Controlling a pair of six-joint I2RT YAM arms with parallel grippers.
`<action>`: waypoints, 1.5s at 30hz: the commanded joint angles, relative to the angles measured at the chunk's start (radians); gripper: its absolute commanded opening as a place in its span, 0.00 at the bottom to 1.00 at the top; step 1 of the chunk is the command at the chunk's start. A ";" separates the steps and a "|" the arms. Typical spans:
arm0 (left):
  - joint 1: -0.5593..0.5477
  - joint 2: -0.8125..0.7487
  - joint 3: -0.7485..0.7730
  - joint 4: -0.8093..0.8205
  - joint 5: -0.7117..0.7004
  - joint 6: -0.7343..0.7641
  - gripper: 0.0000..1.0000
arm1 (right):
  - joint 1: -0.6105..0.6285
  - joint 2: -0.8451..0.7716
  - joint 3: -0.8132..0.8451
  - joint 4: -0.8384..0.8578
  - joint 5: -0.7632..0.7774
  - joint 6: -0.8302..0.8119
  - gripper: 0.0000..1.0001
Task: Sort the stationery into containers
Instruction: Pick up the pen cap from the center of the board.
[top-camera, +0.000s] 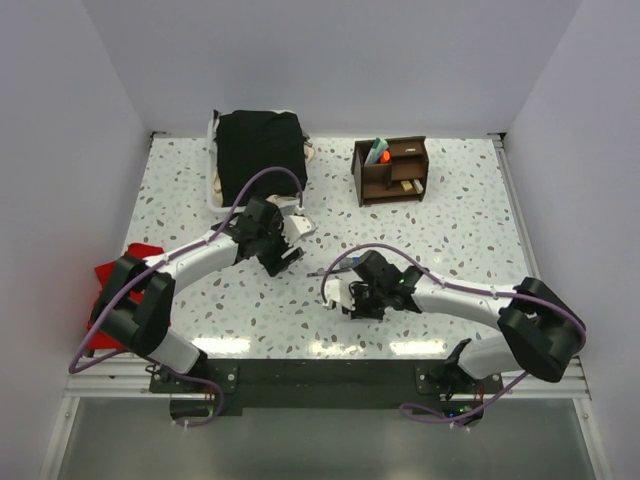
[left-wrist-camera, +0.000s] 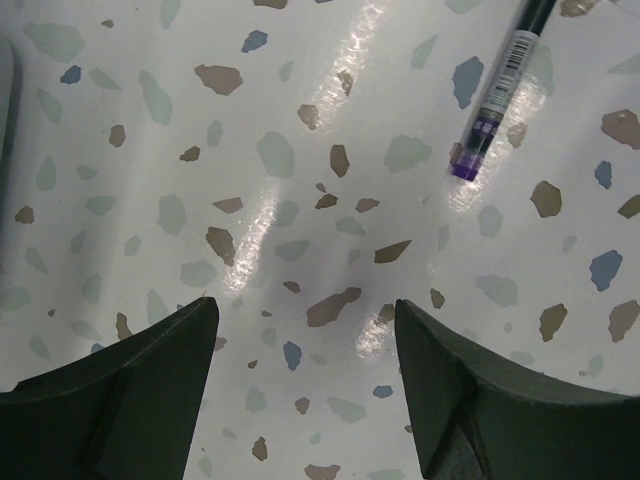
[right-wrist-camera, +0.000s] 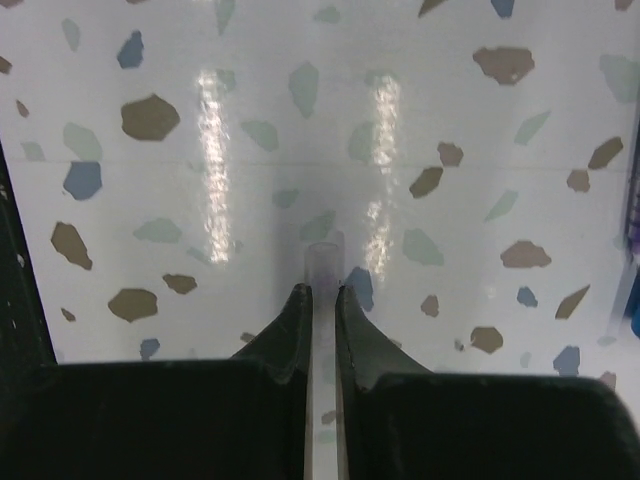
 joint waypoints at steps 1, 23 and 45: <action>0.004 -0.049 -0.005 -0.031 0.137 0.138 0.76 | -0.097 -0.083 0.058 -0.173 0.019 -0.075 0.00; -0.060 0.253 0.255 -0.160 0.358 0.178 0.52 | -0.430 -0.142 0.108 -0.144 -0.036 -0.131 0.00; -0.143 0.291 0.204 0.000 0.292 0.064 0.48 | -0.469 -0.157 0.087 -0.086 -0.029 -0.039 0.00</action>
